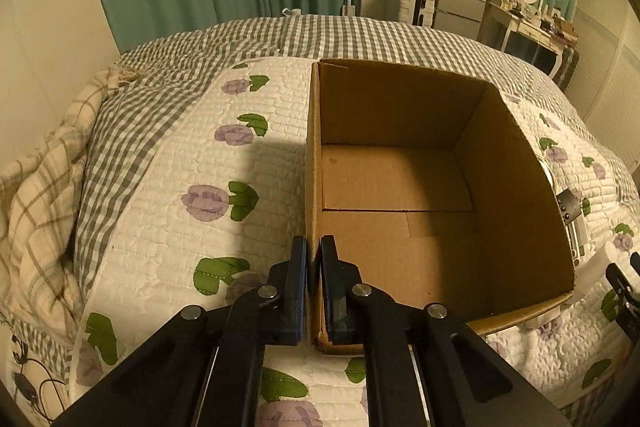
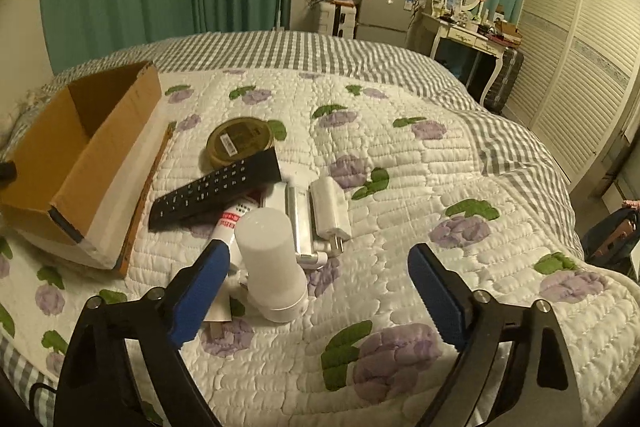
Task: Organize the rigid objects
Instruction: 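Clamp the box wall with the left tool while the right tool approaches the white bottle, then grasp the white cylindrical bottle with the right tool and lift it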
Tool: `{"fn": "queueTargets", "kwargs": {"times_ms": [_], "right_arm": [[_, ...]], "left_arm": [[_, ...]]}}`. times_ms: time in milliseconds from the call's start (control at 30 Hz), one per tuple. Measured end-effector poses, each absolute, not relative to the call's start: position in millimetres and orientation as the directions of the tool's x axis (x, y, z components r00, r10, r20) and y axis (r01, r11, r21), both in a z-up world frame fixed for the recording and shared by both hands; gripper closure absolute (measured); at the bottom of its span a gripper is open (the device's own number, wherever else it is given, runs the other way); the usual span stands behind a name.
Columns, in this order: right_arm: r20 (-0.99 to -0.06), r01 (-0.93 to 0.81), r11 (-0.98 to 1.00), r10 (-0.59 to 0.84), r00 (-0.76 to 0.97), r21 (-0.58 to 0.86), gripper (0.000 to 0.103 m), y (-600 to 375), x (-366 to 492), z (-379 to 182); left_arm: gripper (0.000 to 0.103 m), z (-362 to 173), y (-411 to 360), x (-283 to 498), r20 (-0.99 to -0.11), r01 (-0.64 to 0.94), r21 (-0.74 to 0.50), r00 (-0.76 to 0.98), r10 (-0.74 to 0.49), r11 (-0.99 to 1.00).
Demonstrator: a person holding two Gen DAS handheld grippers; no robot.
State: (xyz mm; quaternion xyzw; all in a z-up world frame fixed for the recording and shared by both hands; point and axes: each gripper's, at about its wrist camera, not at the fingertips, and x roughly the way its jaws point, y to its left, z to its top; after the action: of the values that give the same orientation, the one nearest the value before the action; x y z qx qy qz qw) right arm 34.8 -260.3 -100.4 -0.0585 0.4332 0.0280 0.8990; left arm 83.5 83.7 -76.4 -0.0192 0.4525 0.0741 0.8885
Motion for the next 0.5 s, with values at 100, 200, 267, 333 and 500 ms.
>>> {"fn": "queueTargets", "kwargs": {"times_ms": [100, 200, 267, 333, 500], "right_arm": [[-0.792, -0.121, 0.989, 0.004, 0.611, -0.089, 0.022, -254, 39, -104], [-0.801, -0.157, 0.983, 0.019, 0.598, -0.093, 0.030, -243, 43, -108], [-0.815, -0.170, 0.981, 0.023, 0.579, -0.093, 0.042, -238, 48, -114], [-0.825, -0.173, 0.981, 0.025, 0.564, -0.089, 0.052, -236, 51, -118], [-0.837, -0.197, 0.978, 0.046, 0.545, -0.074, 0.071, -233, 55, -121]], "left_arm": [[0.096, -76, 87, 84, -0.807, -0.145, 0.021, 0.581, 0.103, 0.989], [0.096, -76, 90, 84, -0.808, -0.141, 0.012, 0.582, 0.093, 0.990], [0.096, -76, 91, 84, -0.808, -0.141, 0.005, 0.583, 0.087, 0.990], [0.096, -76, 91, 84, -0.807, -0.140, 0.004, 0.585, 0.086, 0.990], [0.096, -76, 90, 83, -0.805, -0.142, 0.005, 0.586, 0.088, 0.990]]}}
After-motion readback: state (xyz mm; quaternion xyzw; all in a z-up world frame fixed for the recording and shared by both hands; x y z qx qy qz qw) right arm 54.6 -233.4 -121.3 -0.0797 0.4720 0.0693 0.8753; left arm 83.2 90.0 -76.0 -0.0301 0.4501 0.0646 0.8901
